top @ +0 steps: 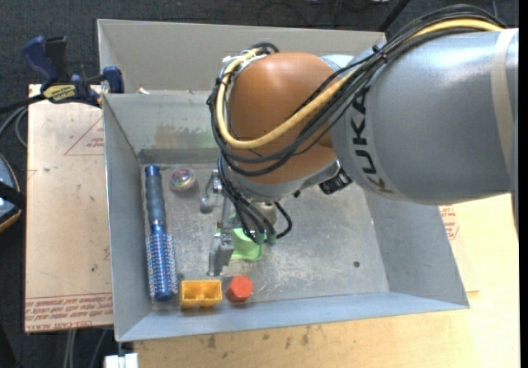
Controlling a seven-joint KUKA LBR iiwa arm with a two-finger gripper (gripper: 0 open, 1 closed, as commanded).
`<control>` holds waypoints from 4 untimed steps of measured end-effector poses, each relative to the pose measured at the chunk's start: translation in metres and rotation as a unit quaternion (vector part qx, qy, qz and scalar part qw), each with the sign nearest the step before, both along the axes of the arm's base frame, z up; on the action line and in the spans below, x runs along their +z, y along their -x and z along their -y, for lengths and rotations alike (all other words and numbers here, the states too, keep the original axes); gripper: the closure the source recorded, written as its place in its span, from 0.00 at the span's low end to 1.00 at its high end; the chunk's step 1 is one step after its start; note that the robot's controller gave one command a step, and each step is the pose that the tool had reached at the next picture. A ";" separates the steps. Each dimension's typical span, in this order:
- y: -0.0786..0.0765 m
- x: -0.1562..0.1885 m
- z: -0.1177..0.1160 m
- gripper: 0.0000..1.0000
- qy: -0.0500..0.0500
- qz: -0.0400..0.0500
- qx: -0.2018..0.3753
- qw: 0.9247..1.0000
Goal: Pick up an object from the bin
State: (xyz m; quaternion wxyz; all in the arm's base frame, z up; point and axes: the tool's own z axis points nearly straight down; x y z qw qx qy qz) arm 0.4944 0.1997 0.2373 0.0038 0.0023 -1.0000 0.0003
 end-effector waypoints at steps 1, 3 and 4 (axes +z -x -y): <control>0.011 -0.153 0.014 0.00 -0.003 0.009 -0.004 1.000; 0.014 -0.120 0.001 0.00 -0.001 0.004 -0.013 1.000; 0.009 -0.161 0.010 0.00 -0.005 0.015 0.029 0.999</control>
Offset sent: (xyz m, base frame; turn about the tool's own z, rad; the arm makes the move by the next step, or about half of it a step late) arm -0.0148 -0.0164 -0.1673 0.0067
